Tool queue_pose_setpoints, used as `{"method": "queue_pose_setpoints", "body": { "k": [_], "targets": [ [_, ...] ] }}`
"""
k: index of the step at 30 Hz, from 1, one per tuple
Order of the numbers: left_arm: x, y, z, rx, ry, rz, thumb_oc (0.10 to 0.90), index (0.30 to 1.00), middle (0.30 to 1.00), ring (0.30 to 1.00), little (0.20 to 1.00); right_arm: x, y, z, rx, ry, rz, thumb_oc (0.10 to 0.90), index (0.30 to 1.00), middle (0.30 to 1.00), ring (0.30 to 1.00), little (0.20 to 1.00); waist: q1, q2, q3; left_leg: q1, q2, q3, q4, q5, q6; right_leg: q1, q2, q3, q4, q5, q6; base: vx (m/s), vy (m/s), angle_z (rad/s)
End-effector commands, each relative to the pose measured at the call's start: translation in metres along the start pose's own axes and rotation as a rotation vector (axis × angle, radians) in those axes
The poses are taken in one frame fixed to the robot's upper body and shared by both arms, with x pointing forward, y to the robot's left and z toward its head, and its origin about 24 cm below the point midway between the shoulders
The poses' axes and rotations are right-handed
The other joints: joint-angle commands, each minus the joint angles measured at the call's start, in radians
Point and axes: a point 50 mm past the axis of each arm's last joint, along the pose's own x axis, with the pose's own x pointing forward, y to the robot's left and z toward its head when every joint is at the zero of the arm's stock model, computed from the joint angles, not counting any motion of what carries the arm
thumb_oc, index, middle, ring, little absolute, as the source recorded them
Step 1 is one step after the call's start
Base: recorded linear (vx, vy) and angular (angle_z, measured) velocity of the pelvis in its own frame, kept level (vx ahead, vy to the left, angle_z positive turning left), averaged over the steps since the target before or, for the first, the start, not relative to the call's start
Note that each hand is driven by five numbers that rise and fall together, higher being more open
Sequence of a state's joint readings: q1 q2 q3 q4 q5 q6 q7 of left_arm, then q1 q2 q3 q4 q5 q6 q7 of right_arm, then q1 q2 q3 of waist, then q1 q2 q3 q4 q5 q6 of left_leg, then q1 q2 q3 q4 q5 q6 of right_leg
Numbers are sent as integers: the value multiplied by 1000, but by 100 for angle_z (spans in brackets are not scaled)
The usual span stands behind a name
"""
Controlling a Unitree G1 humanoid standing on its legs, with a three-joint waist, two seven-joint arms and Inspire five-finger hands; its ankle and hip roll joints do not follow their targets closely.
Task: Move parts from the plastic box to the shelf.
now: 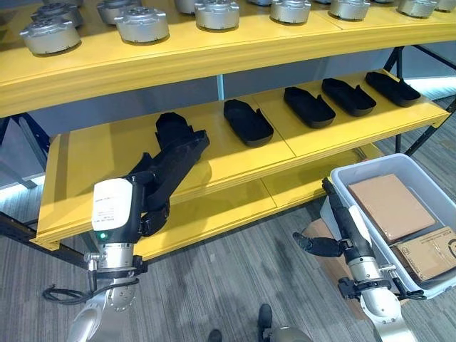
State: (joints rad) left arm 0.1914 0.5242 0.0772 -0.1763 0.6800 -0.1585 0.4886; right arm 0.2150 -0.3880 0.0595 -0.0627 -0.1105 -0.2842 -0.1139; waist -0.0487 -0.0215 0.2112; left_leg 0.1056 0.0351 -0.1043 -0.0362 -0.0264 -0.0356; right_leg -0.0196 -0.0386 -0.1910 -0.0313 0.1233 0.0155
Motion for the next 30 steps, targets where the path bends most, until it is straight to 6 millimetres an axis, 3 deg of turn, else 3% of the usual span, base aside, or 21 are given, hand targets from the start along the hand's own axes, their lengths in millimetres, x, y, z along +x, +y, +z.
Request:
{"method": "queue_pose_setpoints", "body": {
  "k": [1, 5, 7, 8, 9, 10, 11, 12, 13, 14, 15, 16, 18, 21, 22, 27, 30],
  "targets": [
    [30, 45, 22, -25, -164, 273, 400, 300, 300, 300, 300, 22, -17, 46, 66, -280, -65, 900, 1000, 1000, 1000, 1000, 4, -9, -67, -59, -17, 85, 94, -40, 10, -13, -53, 3, 126, -155, 54, -40, -176, 29],
    [37, 45, 27, -57, -183, 290, 400, 300, 300, 300, 300, 27, -21, 53, 74, -320, -73, 900, 1000, 1000, 1000, 1000, 7, -14, -31, -175, -30, 71, 286, -67, -28, -7, -56, -27, 124, -163, 29, -74, -115, 42],
    [42, 45, 32, -86, -204, 305, 400, 300, 300, 300, 300, 29, -26, 57, 52, -344, -89, 900, 1000, 1000, 1000, 1000, -1, -15, -13, -226, -7, 101, 367, -57, -39, -7, -62, -66, 131, -166, 16, -110, -109, 86],
    [44, 47, 36, -101, -222, 323, 400, 300, 300, 300, 300, 30, -28, 58, 43, -353, -101, 900, 1000, 1000, 1000, 1000, -13, -20, -6, -225, 75, 149, 372, -39, -43, -15, -69, -90, 151, -174, 11, -41, -21, 113],
    [45, 48, 36, -102, -225, 328, 400, 300, 300, 300, 300, 30, -28, 58, 42, -350, -104, 900, 1000, 1000, 1000, 1000, -16, -21, -7, -214, 105, 157, 357, -31, -47, -16, -72, -93, 157, -177, 10, 8, -13, 98],
    [44, 49, 35, -104, -225, 339, 400, 300, 300, 300, 300, 30, -28, 57, 39, -347, -106, 900, 1000, 1000, 1000, 1000, -17, -17, -8, -192, 173, 159, 304, -9, -61, -19, -71, -93, 174, -195, 19, 26, 26, 47],
    [44, 49, 35, -107, -219, 340, 400, 300, 300, 300, 300, 29, -28, 57, 42, -344, -110, 900, 1000, 1000, 1000, 1000, -21, -13, -12, -178, 206, 165, 256, 33, -66, -27, -72, -100, 187, -202, 15, 18, 18, 24],
    [44, 49, 35, -107, -219, 340, 400, 300, 300, 300, 300, 29, -28, 57, 42, -344, -110, 900, 1000, 1000, 1000, 1000, -21, -13, -12, -178, 206, 165, 256, 33, -66, -27, -72, -100, 187, -202, 15, -17, 106, 21],
    [44, 50, 34, -127, -206, 359, 400, 300, 300, 300, 300, 27, -29, 54, 38, -335, -126, 900, 1000, 1000, 1000, 1000, -33, -1, -8, -168, 331, 178, 134, 163, -85, -66, -98, -117, 271, -240, 23, -44, 199, 22],
    [45, 50, 35, -135, -201, 370, 400, 300, 300, 300, 300, 26, -31, 54, 35, -334, -144, 900, 1000, 1000, 1000, 1000, -38, 1, 2, -176, 384, 186, 99, 229, -88, -88, -117, -117, 307, -245, 27, -75, 262, 42],
    [46, 51, 35, -131, -207, 374, 400, 300, 300, 300, 300, 25, -33, 53, 37, -333, -154, 900, 1000, 1000, 1000, 1000, -47, 9, 6, -169, 413, 199, 62, 282, -97, -112, -126, -123, 343, -254, 28, -59, 142, 51],
    [46, 51, 35, -131, -206, 375, 400, 300, 300, 300, 300, 25, -33, 53, 36, -334, -154, 900, 1000, 1000, 1000, 1000, -45, 8, 4, -153, 413, 206, 32, 299, -104, -125, -129, -119, 370, -272, 27, 6, 136, 44],
    [48, 51, 35, -124, -203, 376, 400, 300, 300, 300, 300, 22, -37, 49, 17, -315, -186, 900, 1000, 1000, 1000, 1000, -65, 28, 6, -143, 467, 284, -9, 378, -157, -150, -168, -136, 429, -294, 56, -13, 231, 4],
    [44, 51, 31, -88, -197, 371, 400, 300, 300, 300, 300, 19, -35, 46, 28, -301, -184, 900, 1000, 1000, 1000, 1000, -44, 59, -12, -98, 473, 311, -46, 366, -179, -213, -171, -113, 513, -303, 63, 8, 214, 4],
    [42, 52, 30, -83, -197, 358, 400, 300, 300, 300, 300, 14, -34, 39, 32, -264, -202, 900, 1000, 1000, 1000, 1000, -39, 61, -22, -102, 448, 318, -23, 312, -173, -196, -202, -114, 518, -296, 72, 120, 260, -13],
    [40, 55, 24, -58, -176, 366, 400, 300, 300, 300, 300, 11, -29, 34, 34, -228, -178, 900, 1000, 1000, 1000, 1000, -29, 40, -28, -97, 386, 300, 20, 195, -150, -138, -246, -105, 453, -259, 107, 83, 190, 20],
    [40, 57, 22, -48, -170, 371, 400, 300, 300, 300, 300, 10, -29, 32, 28, -214, -180, 900, 1000, 1000, 1000, 1000, -30, 30, -27, -92, 360, 298, 31, 161, -141, -114, -262, -103, 422, -238, 122, 55, 186, 8]
  ]
}}
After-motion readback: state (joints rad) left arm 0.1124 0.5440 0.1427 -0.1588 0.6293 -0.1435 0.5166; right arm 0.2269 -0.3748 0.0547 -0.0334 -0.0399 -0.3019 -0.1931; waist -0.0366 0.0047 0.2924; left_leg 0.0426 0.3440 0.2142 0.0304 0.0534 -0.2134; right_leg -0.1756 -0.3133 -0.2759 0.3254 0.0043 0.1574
